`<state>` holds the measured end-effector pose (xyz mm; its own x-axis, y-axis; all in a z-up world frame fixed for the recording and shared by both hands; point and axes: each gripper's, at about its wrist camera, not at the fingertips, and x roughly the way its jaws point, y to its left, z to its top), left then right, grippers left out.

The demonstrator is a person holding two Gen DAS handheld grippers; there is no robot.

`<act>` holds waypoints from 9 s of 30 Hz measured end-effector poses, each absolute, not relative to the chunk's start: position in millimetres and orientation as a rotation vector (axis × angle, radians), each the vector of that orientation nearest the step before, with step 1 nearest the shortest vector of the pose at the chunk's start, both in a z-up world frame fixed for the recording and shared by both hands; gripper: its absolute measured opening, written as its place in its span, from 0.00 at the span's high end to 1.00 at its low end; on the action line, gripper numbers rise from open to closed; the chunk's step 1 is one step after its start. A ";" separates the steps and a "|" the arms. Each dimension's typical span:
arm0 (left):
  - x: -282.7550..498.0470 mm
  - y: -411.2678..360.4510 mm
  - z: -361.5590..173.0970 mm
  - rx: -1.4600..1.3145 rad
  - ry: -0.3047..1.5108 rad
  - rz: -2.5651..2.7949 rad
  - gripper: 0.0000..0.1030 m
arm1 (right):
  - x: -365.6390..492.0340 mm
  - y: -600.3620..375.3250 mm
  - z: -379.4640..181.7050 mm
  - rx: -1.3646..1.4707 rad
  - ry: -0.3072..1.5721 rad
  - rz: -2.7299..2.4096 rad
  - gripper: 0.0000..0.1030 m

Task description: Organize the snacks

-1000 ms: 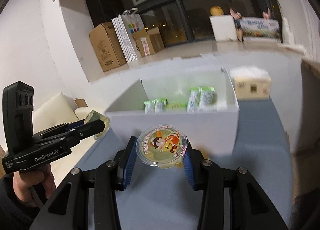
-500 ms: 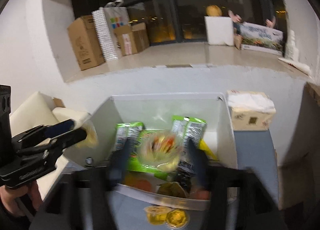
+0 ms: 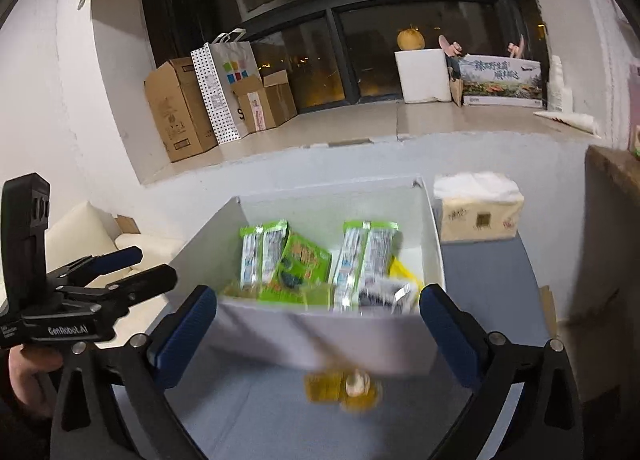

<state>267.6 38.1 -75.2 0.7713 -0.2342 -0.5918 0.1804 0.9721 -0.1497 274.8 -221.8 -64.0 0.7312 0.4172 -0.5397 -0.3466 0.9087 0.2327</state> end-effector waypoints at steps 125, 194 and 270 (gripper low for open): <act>315.1 24.3 -63.6 -0.012 0.635 -0.054 0.00 | 328.2 -204.5 -67.6 0.065 0.662 0.326 0.00; 60.3 18.2 -23.1 -0.062 0.548 -0.081 0.00 | 79.5 -219.7 -10.6 0.107 0.541 0.410 0.00; 55.2 15.8 -27.0 -0.063 0.547 -0.090 0.00 | 75.8 -215.7 -14.7 0.076 0.546 0.428 0.00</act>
<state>55.2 15.8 -27.0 0.8501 -0.1022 -0.5166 0.0686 0.9941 -0.0838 75.8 -215.7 -14.7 0.7688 0.4140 -0.4874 -0.3740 0.9093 0.1824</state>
